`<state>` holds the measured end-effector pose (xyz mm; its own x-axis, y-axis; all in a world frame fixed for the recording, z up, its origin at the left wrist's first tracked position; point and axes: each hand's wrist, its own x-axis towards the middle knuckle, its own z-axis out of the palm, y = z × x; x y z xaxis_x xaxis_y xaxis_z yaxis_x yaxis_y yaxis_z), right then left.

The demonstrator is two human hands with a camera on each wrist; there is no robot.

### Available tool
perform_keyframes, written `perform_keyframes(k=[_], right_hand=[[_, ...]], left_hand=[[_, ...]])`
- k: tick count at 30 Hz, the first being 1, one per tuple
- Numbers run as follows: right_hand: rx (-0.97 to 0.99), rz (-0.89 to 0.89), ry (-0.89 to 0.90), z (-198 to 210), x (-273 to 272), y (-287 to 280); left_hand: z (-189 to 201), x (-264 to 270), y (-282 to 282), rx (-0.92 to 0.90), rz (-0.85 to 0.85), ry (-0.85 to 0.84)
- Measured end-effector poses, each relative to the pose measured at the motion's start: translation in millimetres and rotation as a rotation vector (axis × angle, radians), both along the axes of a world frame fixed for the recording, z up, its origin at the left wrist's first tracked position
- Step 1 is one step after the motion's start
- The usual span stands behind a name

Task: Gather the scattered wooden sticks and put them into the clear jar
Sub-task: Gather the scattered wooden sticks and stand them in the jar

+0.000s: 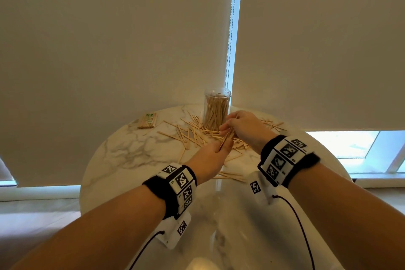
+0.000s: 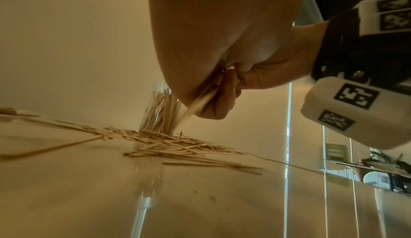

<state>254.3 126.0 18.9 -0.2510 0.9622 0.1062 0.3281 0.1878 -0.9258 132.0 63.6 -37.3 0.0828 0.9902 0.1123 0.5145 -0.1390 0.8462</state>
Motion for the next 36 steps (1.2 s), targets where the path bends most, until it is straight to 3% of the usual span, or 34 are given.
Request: perform_keyframes(k=[3,6,10,11,15,16,20,27,31,36], right_hand=[[0.059,-0.025,-0.012,-1,1,2],[-0.061,0.158,-0.118,-3,-4,-8],[-0.040,-0.036,-0.093,-16,0,3],[-0.017,-0.031,-0.200,-21,4,7],[0.033,0.295,-1.049,-43,5,-1],[0.054,0.336,-1.146,-46,3,-5],[0.123,0.419,-1.153,-50,-1,-4],[0.255,0.522,-1.361,-54,-7,-6],[0.398,0.497,-1.344,-41,-7,15],[0.434,0.528,-1.282,-61,-29,47]], left_hand=[[5,3,-1,0.034,-0.025,0.117],[16,3,1,-0.018,-0.083,0.072],[21,-28,18,-0.021,0.077,0.317],[20,-41,23,-0.025,0.151,0.383],[11,-82,42,-0.134,0.362,0.624],[10,-88,45,-0.180,0.383,0.678],[4,-92,53,-0.354,0.339,0.941],[-10,-76,61,-0.373,0.271,1.092],[-9,-84,68,-0.391,0.300,0.970],[1,-86,74,-0.300,0.427,0.756]])
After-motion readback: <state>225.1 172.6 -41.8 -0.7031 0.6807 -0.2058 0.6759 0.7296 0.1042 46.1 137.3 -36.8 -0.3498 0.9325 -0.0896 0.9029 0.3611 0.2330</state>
